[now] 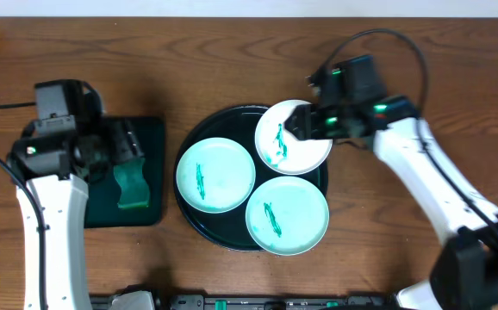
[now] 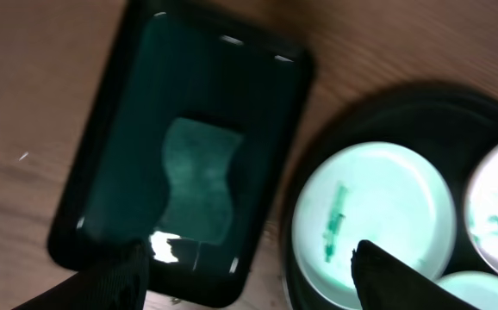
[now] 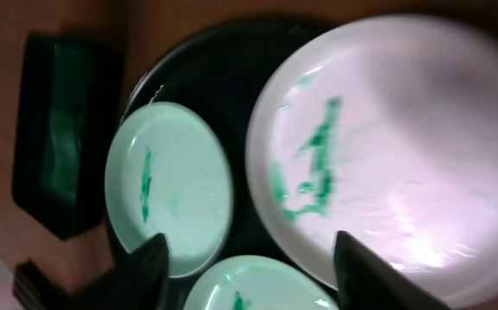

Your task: Clean dirty plates on tray and stack at the side

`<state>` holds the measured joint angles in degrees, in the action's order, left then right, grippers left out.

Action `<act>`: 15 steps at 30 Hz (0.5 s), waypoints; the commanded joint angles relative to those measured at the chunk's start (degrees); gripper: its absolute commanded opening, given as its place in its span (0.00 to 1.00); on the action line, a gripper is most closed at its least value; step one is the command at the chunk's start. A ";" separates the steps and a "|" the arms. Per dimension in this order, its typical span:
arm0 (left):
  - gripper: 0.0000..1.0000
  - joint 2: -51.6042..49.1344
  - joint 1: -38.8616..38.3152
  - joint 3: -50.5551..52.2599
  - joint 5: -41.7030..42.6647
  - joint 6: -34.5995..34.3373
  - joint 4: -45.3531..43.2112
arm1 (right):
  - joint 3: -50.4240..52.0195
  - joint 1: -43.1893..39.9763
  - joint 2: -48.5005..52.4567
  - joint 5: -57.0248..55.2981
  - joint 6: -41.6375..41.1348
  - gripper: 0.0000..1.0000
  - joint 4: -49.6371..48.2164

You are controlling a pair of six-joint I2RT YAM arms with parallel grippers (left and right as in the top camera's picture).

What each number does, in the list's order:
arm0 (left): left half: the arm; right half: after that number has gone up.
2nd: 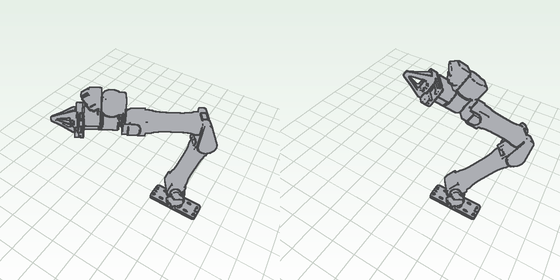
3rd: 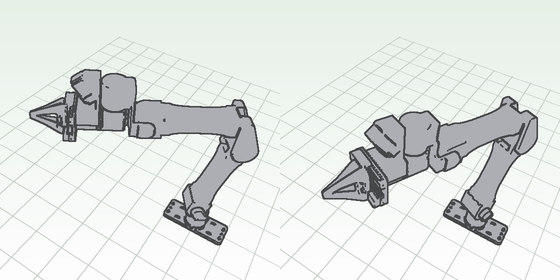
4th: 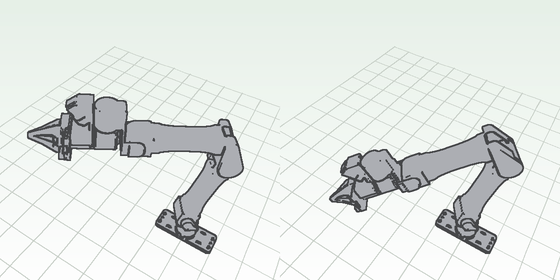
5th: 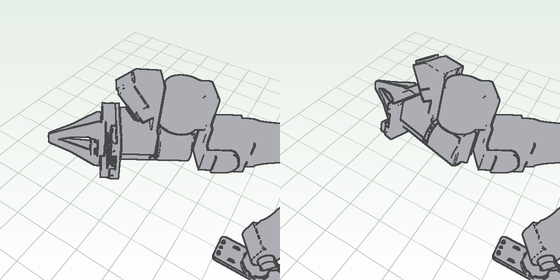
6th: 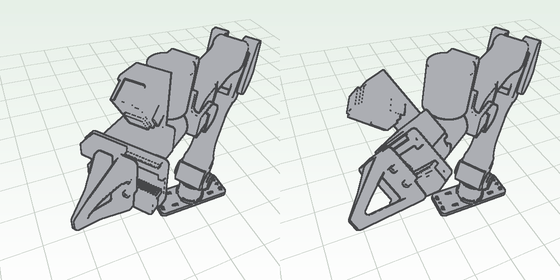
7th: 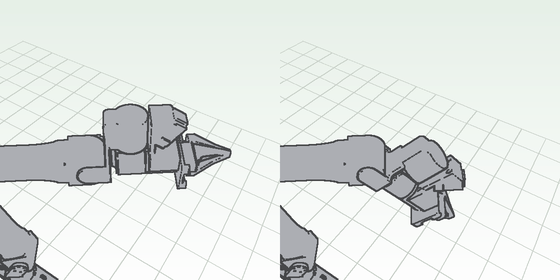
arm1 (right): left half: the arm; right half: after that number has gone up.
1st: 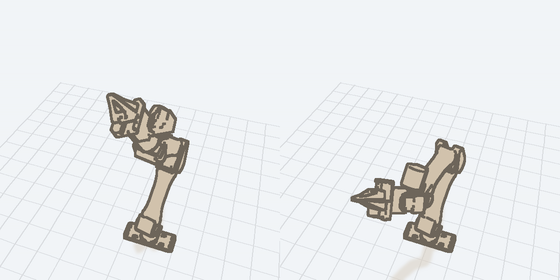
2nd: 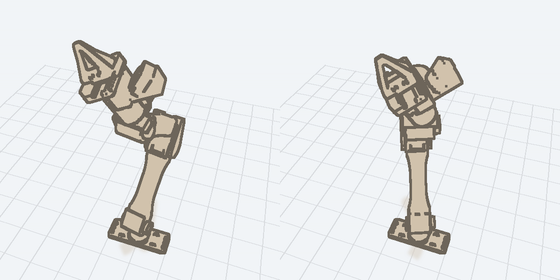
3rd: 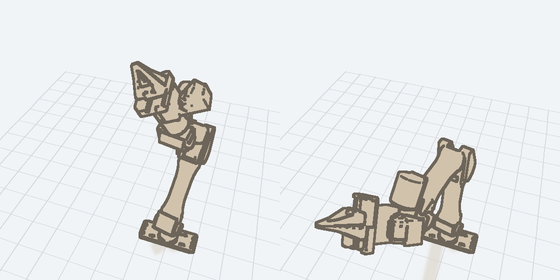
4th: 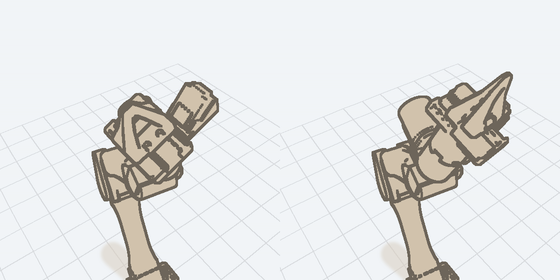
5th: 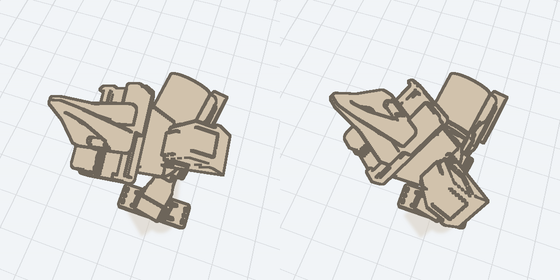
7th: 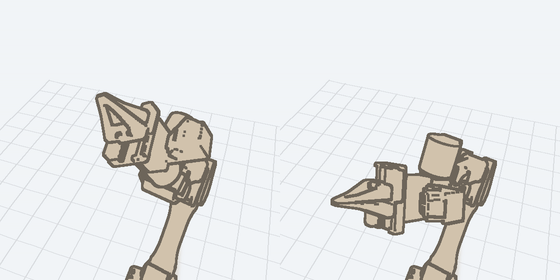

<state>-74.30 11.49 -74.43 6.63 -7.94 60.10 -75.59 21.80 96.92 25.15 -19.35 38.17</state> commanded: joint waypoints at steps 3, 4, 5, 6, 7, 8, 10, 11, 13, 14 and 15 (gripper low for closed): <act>0.76 -3.65 2.54 -1.44 -2.03 -1.79 0.31 | -1.73 7.06 5.46 -2.71 -9.35 0.45 -2.43; 0.76 -4.15 2.60 -1.44 -2.03 -1.79 0.28 | -1.88 7.98 6.27 -3.34 -9.62 0.43 -2.51; 0.76 -4.63 2.60 -1.44 -2.23 -1.81 0.26 | -2.25 8.94 7.30 -4.22 -9.99 0.42 -2.45; 0.76 -5.16 2.60 -1.44 -2.64 -1.81 0.26 | -2.84 9.92 8.46 -4.46 -9.97 0.40 -2.40; 0.76 -5.53 2.60 -1.44 -3.06 -1.79 0.28 | -3.41 10.69 9.51 -4.66 -10.01 0.38 -2.36; 0.76 -5.79 2.60 -1.44 -3.30 -1.79 0.31 | -3.98 11.26 10.29 -5.01 -10.10 0.36 -2.03; 0.76 -6.10 2.58 -1.44 -3.30 -1.79 0.48 | -5.46 12.61 12.17 -6.56 -10.67 0.34 -0.57; 0.76 -6.19 2.58 -1.44 -3.30 -1.79 0.50 | -6.14 13.14 13.00 -7.10 -10.67 0.34 0.22; 0.76 -6.21 2.60 -1.44 -3.32 -1.77 0.50 | -7.72 14.10 14.80 -8.44 -10.67 0.32 2.19; 0.76 -6.21 2.60 -1.44 -3.45 -1.77 0.50 | -8.39 14.47 15.63 -9.01 -10.67 0.31 3.02; 0.76 -6.21 2.60 -1.44 -4.07 -1.79 0.50 | -9.20 14.84 16.52 -9.73 -10.67 0.30 3.96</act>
<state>-80.29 13.80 -74.46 4.23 -9.21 60.25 -81.89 35.22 111.20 18.76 -28.84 40.71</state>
